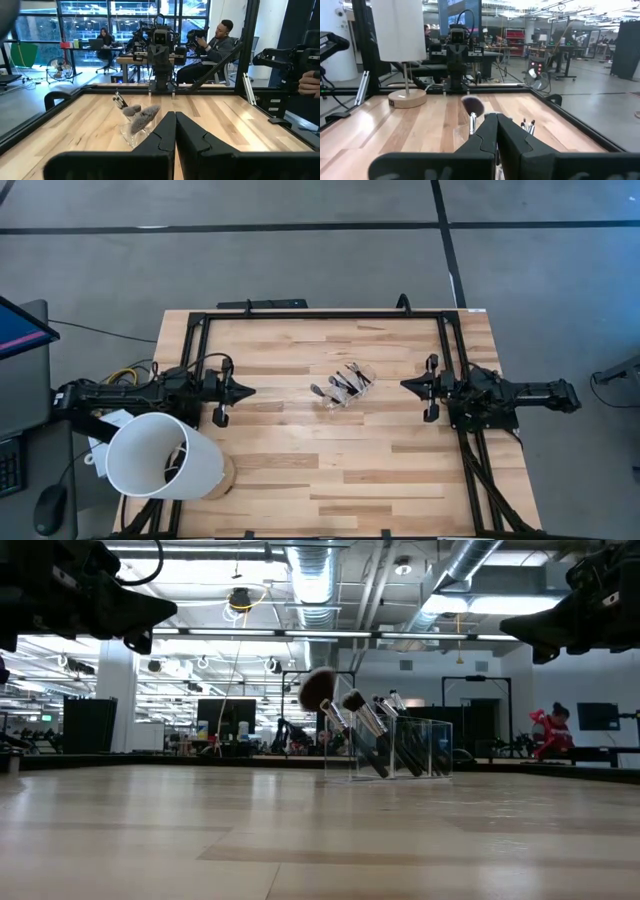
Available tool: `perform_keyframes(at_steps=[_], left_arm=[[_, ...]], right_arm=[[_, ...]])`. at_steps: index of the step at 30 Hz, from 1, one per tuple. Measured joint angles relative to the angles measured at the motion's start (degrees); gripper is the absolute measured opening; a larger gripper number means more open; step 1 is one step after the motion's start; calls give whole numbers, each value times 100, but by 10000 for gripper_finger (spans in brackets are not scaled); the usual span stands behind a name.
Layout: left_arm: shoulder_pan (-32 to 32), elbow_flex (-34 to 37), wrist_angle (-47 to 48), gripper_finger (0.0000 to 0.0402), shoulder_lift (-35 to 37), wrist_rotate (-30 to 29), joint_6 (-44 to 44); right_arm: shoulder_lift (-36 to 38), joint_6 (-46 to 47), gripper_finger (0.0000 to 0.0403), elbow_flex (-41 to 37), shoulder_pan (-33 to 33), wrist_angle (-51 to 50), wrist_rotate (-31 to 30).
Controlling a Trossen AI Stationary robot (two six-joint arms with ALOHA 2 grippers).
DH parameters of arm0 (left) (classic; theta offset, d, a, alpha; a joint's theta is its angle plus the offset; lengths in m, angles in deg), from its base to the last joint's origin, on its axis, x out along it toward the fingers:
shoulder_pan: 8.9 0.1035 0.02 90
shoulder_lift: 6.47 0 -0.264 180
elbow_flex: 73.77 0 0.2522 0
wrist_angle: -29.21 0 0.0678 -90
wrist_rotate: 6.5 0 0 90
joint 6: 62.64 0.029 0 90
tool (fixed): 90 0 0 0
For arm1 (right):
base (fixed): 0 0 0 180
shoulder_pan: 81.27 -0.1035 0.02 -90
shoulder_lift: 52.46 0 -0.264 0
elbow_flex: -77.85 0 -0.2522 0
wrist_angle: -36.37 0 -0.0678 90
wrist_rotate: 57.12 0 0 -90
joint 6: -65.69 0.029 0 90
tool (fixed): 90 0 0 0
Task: Put items in baskets/containers
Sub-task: Return to Home Position
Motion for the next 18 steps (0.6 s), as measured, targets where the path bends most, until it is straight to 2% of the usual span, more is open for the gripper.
perform_keyframes(at_steps=[18], left_arm=[[-2, 0, -45, 6, 0, 1, -15]], right_arm=[[1, 82, 0, 0, 0, 5, 4]])
